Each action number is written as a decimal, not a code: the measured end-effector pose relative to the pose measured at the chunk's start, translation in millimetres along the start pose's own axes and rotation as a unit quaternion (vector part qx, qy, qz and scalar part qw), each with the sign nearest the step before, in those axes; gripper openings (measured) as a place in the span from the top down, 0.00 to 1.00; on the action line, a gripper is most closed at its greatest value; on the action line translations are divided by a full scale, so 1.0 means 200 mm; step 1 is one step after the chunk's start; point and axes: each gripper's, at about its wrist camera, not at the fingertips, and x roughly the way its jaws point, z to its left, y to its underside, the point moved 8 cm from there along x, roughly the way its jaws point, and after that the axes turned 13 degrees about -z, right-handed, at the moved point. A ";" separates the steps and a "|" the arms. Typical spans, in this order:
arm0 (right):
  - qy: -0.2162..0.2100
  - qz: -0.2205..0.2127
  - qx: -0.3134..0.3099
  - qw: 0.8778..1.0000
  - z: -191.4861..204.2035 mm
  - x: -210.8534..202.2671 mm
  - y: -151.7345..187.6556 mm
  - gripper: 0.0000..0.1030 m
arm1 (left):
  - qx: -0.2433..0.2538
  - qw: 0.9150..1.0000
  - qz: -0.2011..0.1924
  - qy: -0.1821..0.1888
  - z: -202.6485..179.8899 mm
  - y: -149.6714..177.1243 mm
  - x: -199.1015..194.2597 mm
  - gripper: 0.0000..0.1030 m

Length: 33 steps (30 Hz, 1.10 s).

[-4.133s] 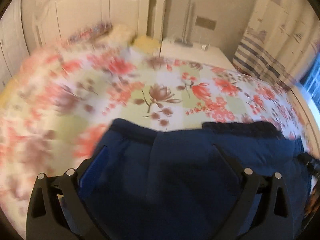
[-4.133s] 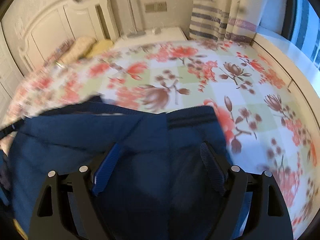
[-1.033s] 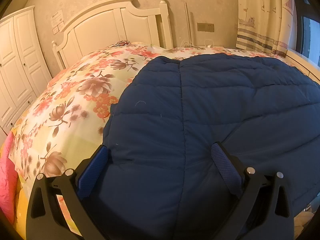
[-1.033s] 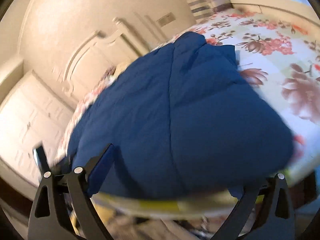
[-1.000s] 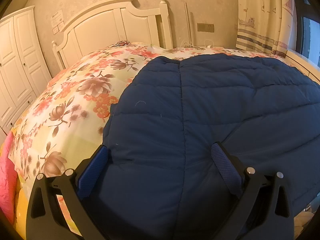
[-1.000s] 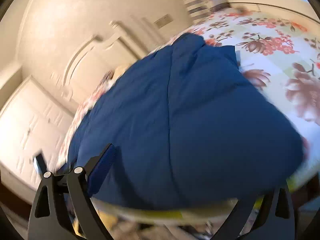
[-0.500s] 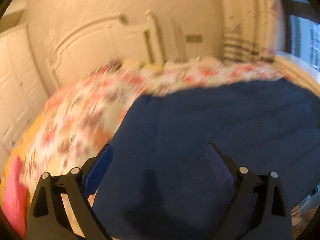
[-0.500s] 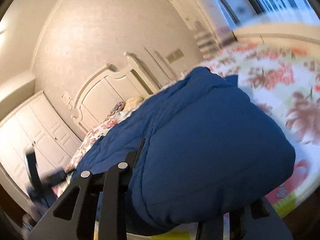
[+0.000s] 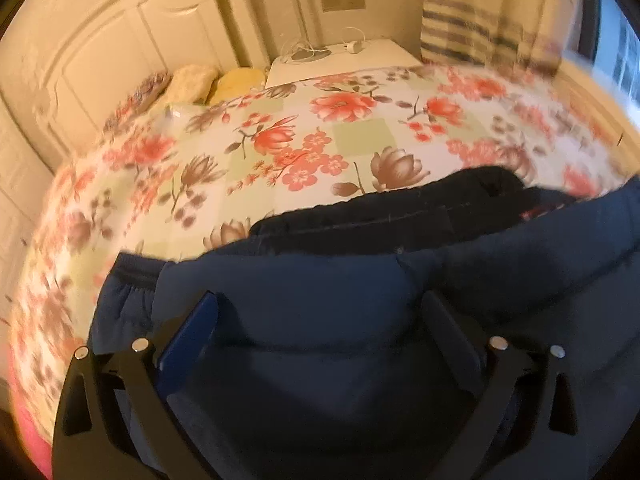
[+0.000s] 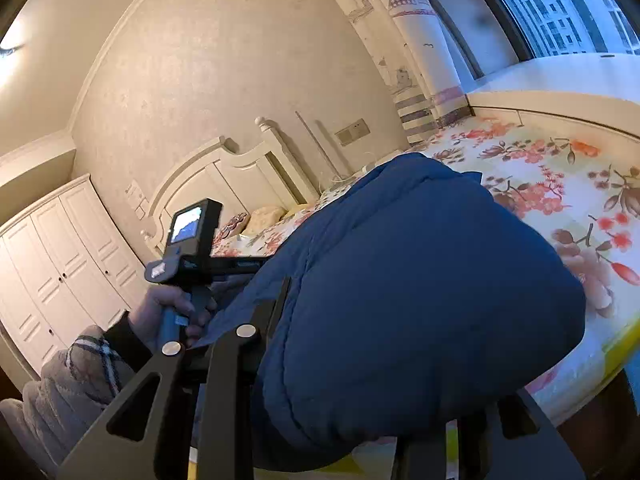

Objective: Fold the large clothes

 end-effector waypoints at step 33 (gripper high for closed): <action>-0.074 0.012 -0.793 0.605 1.64 0.52 1.35 0.54 | -0.206 0.956 -0.206 0.013 1.44 0.93 -1.19 0.05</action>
